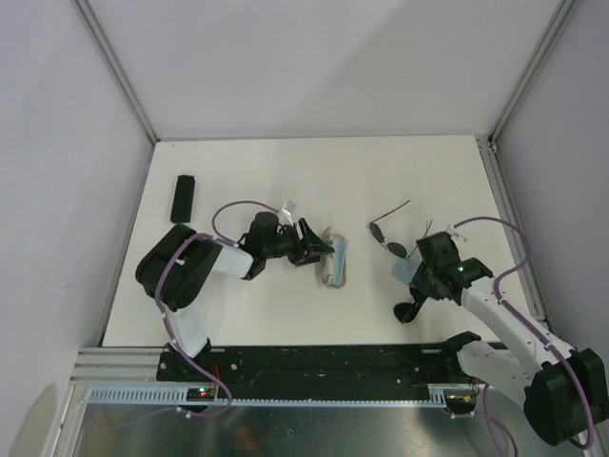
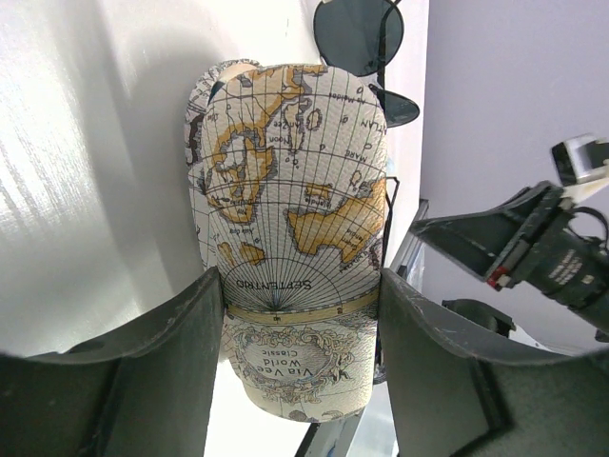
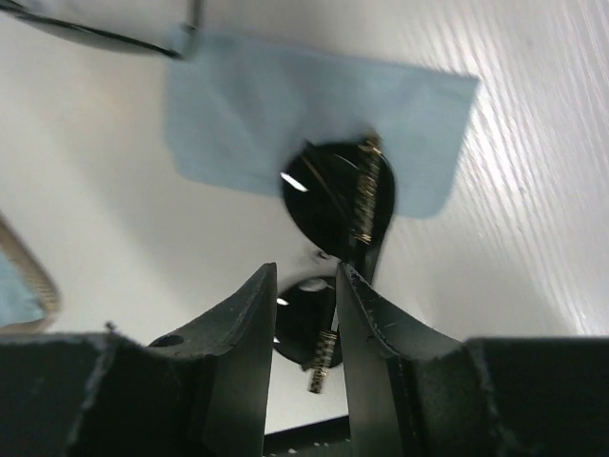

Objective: Organize the sunglasses

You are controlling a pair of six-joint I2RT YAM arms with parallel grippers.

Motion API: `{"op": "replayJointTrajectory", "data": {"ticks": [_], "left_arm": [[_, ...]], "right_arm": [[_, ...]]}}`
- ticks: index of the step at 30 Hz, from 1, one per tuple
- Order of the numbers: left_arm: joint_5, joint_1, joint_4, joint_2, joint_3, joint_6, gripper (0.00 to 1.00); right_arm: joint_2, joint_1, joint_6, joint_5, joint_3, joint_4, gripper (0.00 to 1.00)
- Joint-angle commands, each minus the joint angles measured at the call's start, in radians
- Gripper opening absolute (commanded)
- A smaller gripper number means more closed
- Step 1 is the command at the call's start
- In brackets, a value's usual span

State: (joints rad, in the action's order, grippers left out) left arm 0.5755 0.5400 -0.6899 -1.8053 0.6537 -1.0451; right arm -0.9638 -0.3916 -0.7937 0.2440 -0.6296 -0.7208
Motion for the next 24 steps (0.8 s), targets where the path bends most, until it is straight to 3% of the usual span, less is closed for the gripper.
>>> {"op": "replayJointTrajectory", "data": {"ticks": [1,19,24], "left_arm": [[0.028,-0.003,-0.011,0.042,-0.015,0.045,0.44],[0.053,0.002,-0.011,0.05,-0.022,0.058,0.42],[0.058,0.003,-0.011,0.049,-0.023,0.059,0.42]], "right_arm": [[0.035,-0.006,-0.089,0.033,0.055,-0.072,0.36],[0.032,-0.005,-0.066,-0.048,0.176,0.067,0.38],[0.004,-0.005,-0.054,-0.056,0.179,0.092,0.33]]}}
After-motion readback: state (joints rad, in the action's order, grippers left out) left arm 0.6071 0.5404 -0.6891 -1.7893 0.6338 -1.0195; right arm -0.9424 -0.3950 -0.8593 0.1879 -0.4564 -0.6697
